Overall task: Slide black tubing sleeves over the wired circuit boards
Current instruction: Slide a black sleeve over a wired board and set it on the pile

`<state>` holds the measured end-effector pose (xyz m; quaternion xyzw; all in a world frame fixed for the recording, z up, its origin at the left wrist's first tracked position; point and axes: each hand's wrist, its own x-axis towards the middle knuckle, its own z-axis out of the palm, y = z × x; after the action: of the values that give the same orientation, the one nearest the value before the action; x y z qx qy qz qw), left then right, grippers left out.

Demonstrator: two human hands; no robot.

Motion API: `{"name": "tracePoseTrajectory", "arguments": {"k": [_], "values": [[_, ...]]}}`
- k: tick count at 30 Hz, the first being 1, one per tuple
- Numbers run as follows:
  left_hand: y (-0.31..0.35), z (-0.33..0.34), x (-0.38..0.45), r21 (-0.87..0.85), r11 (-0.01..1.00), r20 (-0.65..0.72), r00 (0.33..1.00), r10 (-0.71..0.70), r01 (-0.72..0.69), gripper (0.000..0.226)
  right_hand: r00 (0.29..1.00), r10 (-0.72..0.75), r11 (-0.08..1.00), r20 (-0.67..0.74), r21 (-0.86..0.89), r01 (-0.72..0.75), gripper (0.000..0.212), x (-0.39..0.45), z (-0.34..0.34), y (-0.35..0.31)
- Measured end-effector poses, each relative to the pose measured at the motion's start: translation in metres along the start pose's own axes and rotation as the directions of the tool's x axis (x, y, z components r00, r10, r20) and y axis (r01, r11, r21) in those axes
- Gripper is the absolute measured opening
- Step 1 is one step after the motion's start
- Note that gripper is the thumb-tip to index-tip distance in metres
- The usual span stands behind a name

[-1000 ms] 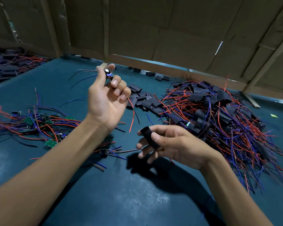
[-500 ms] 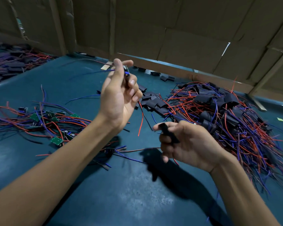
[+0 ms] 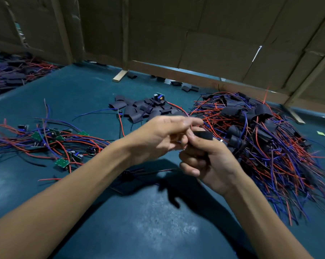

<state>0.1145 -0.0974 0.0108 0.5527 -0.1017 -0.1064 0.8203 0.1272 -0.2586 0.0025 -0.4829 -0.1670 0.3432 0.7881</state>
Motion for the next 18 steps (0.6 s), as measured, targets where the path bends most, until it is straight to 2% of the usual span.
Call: {"name": "tracePoseTrajectory", "arguments": {"k": [2,4,8,11,12,18], "values": [[-0.006,-0.001,0.001,-0.021,1.0,0.012,1.0,0.018,-0.018,0.023,1.0,0.021,0.999,0.008,-0.028,-0.021,0.016,-0.002,-0.006,-0.004],[-0.009,0.0,0.004,-0.042,0.996,-0.073,0.994,0.08,-0.083,0.018,1.0,0.018,0.995,-0.015,-0.095,-0.019,0.022,-0.003,-0.007,-0.003],[-0.005,-0.007,0.008,0.016,0.965,-0.233,0.937,0.26,-0.263,0.017,0.993,-0.017,0.919,-0.117,-0.392,-0.031,0.035,-0.002,-0.008,0.004],[-0.003,-0.009,0.007,0.095,0.943,-0.229,0.915,0.333,-0.319,0.015,0.992,-0.014,0.868,-0.129,-0.493,-0.052,0.06,-0.001,-0.011,0.006],[-0.004,-0.008,0.006,0.128,0.935,-0.219,0.91,0.353,-0.332,0.015,0.992,-0.024,0.867,-0.124,-0.496,-0.041,0.062,-0.001,-0.012,0.007],[-0.012,0.002,0.003,0.205,0.914,-0.169,0.907,0.386,-0.351,0.015,0.993,-0.074,0.865,-0.089,-0.502,0.019,0.052,0.0,-0.012,0.006]]}}
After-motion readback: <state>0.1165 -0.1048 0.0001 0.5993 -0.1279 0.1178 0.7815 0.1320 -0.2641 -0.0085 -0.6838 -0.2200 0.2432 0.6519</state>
